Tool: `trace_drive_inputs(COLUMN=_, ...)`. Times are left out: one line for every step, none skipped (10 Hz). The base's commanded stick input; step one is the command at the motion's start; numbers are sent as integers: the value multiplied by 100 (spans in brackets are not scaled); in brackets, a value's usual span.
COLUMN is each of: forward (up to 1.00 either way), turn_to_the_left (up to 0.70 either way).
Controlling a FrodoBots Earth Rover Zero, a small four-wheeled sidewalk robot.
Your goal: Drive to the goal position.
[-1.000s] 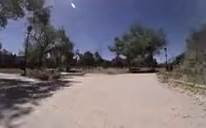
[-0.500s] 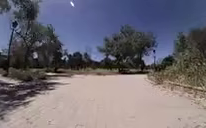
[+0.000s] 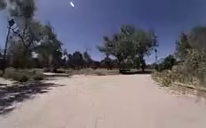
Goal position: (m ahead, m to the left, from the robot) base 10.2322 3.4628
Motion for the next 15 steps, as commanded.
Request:
trace_drive_inputs(forward=100, turn_to_the_left=0)
trace_drive_inputs(forward=100, turn_to_the_left=0)
trace_drive_inputs(forward=100, turn_to_the_left=0)
trace_drive_inputs(forward=100, turn_to_the_left=0)
trace_drive_inputs(forward=100, turn_to_the_left=0)
trace_drive_inputs(forward=100, turn_to_the_left=0)
trace_drive_inputs(forward=100, turn_to_the_left=0)
trace_drive_inputs(forward=100, turn_to_the_left=0)
trace_drive_inputs(forward=100, turn_to_the_left=0)
trace_drive_inputs(forward=100, turn_to_the_left=0)
trace_drive_inputs(forward=100, turn_to_the_left=0)
trace_drive_inputs(forward=100, turn_to_the_left=0)
trace_drive_inputs(forward=100, turn_to_the_left=0)
trace_drive_inputs(forward=100, turn_to_the_left=0)
trace_drive_inputs(forward=100, turn_to_the_left=0)
